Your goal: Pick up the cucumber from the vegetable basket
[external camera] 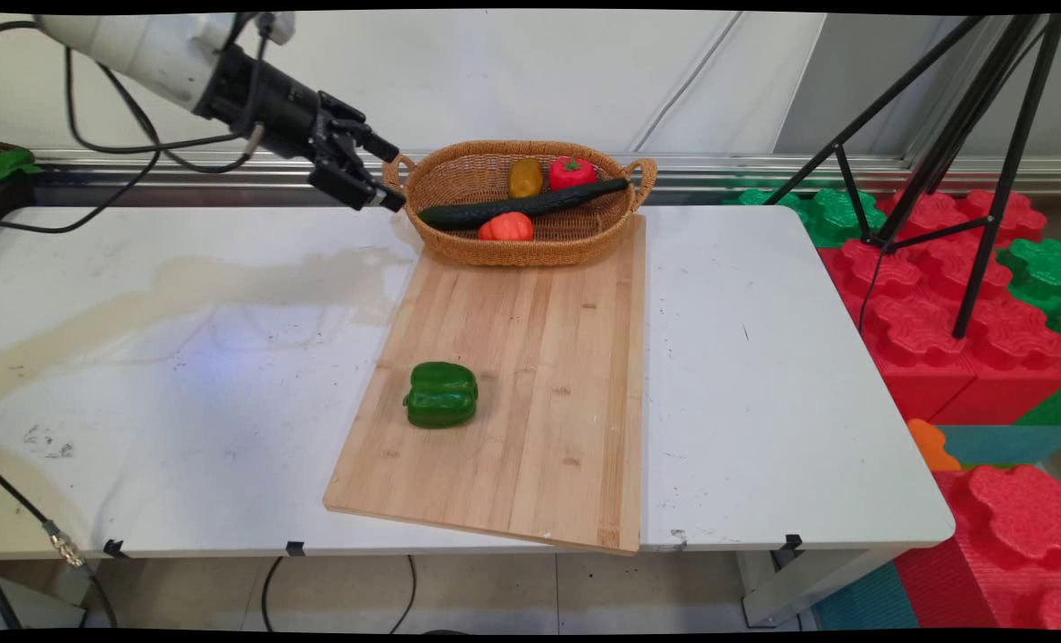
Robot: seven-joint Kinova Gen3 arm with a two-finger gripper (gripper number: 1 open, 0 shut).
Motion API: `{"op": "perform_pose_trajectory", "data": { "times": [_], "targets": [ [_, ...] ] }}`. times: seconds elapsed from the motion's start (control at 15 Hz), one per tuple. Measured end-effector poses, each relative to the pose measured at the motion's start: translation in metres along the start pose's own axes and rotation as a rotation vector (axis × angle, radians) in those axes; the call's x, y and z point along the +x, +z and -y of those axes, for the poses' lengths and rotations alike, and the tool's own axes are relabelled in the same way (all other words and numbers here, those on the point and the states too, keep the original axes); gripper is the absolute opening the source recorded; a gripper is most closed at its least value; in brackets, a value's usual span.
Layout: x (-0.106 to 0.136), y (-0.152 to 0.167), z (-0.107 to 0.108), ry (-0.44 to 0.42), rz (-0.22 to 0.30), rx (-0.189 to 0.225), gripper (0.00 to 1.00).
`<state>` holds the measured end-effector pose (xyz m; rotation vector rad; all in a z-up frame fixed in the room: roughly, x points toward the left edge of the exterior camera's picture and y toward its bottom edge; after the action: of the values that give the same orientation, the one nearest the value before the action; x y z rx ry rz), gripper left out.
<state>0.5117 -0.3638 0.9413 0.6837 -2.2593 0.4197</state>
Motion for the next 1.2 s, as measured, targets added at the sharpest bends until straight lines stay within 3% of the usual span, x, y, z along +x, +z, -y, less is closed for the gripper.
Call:
{"op": "perform_pose_trajectory", "data": {
  "times": [0.53,0.87,1.2],
  "targets": [
    [0.004,0.064,0.053,0.023,0.073,0.126,1.00],
    [0.007,0.104,0.074,0.050,0.126,0.151,1.00],
    [0.008,0.147,0.090,0.089,0.193,0.144,1.00]
  ]
}}
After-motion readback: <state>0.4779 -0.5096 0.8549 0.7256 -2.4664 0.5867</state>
